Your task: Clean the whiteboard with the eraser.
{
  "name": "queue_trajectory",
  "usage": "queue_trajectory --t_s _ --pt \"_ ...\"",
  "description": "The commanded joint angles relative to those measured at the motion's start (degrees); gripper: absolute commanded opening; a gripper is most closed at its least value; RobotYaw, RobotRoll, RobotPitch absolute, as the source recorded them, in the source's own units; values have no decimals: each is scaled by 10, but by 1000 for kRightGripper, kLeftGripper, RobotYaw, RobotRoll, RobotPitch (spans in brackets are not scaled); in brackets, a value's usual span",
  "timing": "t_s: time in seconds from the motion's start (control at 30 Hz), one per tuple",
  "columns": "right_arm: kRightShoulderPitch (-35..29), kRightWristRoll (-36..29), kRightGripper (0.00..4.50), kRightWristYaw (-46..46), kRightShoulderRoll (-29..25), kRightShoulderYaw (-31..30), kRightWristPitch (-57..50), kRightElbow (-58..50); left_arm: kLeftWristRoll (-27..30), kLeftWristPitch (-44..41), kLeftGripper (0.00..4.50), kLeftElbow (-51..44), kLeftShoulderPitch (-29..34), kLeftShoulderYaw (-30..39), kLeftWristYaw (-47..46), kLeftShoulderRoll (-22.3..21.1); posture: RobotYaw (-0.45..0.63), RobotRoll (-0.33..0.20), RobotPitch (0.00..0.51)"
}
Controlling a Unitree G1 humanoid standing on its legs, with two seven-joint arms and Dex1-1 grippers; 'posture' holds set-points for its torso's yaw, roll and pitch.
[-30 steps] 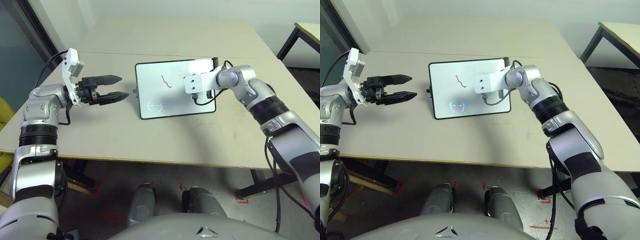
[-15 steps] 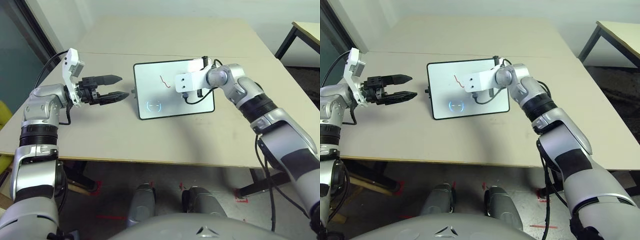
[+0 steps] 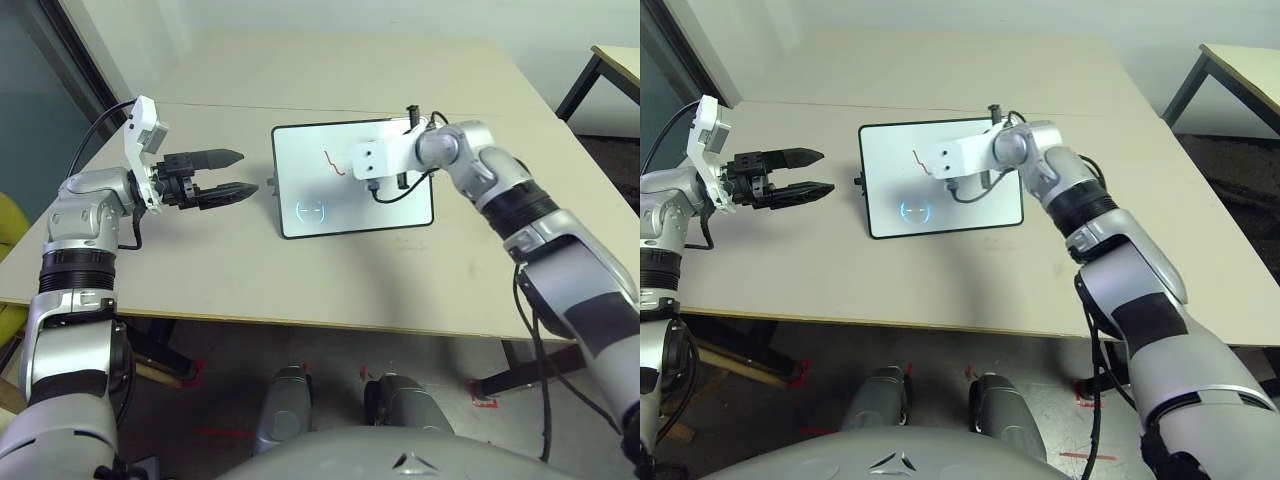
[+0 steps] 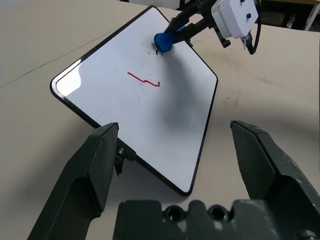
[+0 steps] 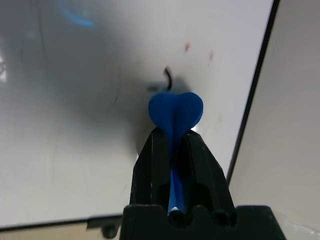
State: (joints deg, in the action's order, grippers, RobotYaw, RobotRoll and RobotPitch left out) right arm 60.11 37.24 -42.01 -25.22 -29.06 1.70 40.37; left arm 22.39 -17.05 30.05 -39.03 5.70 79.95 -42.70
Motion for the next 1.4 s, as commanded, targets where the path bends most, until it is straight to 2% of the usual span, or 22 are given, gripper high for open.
queue_trajectory --t_s 0.03,0.23,0.73,0.93,1.4 --pt "-15 -2 106 -7 -19 3 -2 -9 -3 4 4500 3 -7 -2 2 1 292 0 0" --pt "-24 -4 106 -9 -26 3 -8 -19 -5 7 4500 11 -13 -5 4 3 276 0 0" --pt "14 5 105 3 49 -14 0 15 0 3 4500 -2 -2 1 -1 0 306 0 0" --pt "29 5 105 8 63 -17 7 35 1 1 4500 -7 3 4 -3 -1 311 0 0" --pt "14 -3 105 16 12 -5 6 57 1 3 4500 -5 0 1 -5 3 298 0 0"
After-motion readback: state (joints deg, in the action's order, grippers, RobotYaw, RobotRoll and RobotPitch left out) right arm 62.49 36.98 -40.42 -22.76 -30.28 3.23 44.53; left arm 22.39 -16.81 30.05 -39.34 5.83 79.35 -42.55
